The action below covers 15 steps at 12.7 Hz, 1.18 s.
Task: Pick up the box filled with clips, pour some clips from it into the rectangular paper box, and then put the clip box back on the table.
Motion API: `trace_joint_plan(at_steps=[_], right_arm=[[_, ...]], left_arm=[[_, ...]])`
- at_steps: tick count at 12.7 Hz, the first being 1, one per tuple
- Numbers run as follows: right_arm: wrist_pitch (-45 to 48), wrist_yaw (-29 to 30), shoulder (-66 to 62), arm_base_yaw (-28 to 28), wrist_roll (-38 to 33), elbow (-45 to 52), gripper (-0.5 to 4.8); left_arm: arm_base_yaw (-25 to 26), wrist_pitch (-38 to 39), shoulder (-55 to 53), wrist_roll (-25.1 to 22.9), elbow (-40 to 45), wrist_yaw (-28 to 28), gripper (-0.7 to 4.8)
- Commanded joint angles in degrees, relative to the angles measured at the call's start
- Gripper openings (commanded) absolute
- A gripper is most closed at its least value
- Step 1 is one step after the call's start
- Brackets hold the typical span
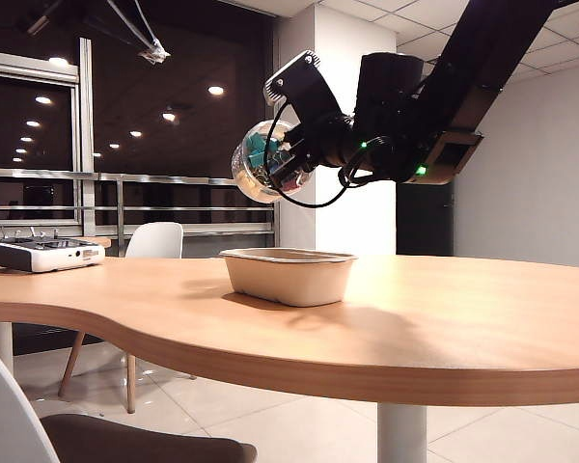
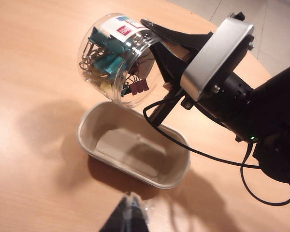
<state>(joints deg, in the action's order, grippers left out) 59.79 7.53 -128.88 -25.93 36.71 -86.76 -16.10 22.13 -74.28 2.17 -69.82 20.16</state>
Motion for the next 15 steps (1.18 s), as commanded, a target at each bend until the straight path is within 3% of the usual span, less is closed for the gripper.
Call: trace_joint_plan(at_steps=[1, 15], right_arm=[[4.2, -0.2, 0.6, -0.1, 1.5, -0.2, -0.01], [14.5, -1.2, 0.6, -0.1, -0.6, -0.3, -0.01]], left_arm=[[0.0, -0.3, 0.2, -0.2, -0.2, 0.0, -0.06], [0.0, -0.3, 0.2, -0.2, -0.2, 0.0, -0.06]])
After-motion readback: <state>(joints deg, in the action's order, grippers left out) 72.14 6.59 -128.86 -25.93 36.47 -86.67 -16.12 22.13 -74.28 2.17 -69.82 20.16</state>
